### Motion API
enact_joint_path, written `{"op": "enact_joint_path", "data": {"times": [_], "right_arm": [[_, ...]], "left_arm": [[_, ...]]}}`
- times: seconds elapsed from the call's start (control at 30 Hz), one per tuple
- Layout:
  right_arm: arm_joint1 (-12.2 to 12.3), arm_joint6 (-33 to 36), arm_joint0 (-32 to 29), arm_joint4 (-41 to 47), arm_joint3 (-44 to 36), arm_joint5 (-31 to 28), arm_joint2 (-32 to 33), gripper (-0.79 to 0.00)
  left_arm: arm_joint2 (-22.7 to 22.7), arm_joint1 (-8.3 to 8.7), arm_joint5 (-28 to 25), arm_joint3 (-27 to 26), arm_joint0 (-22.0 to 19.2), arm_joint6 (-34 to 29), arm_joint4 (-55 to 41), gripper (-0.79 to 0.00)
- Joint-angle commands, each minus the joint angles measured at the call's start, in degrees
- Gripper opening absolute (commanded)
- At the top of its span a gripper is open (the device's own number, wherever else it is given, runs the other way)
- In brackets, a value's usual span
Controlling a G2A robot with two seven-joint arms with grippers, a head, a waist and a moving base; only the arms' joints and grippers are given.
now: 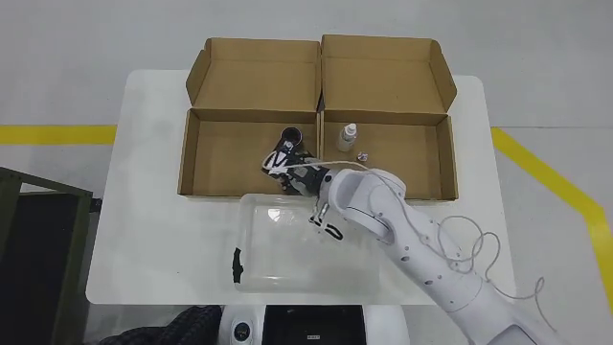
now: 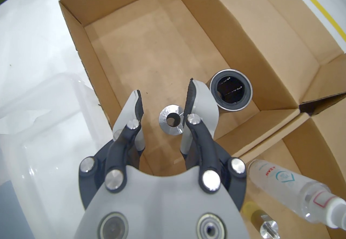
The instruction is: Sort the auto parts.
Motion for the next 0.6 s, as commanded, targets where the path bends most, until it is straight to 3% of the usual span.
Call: {"op": "enact_joint_path", "data": {"times": [0.0,0.3,0.57], "right_arm": [[0.4,-1.2,-1.6,0.1,-2.2,-0.6,1.3,-0.468],[2.7,-10.7,-12.0,-0.7,-9.6,-6.3,8.3,-0.446],[5.0,-24.7,-22.3,-4.5,-12.4,-8.7,18.3,-0.431]], "left_arm": [[0.0,0.00,0.0,0.0,0.0,0.0,0.0,0.000],[0.0,0.00,0.0,0.0,0.0,0.0,0.0,0.000],[0.0,0.00,0.0,0.0,0.0,0.0,0.0,0.000]]}}
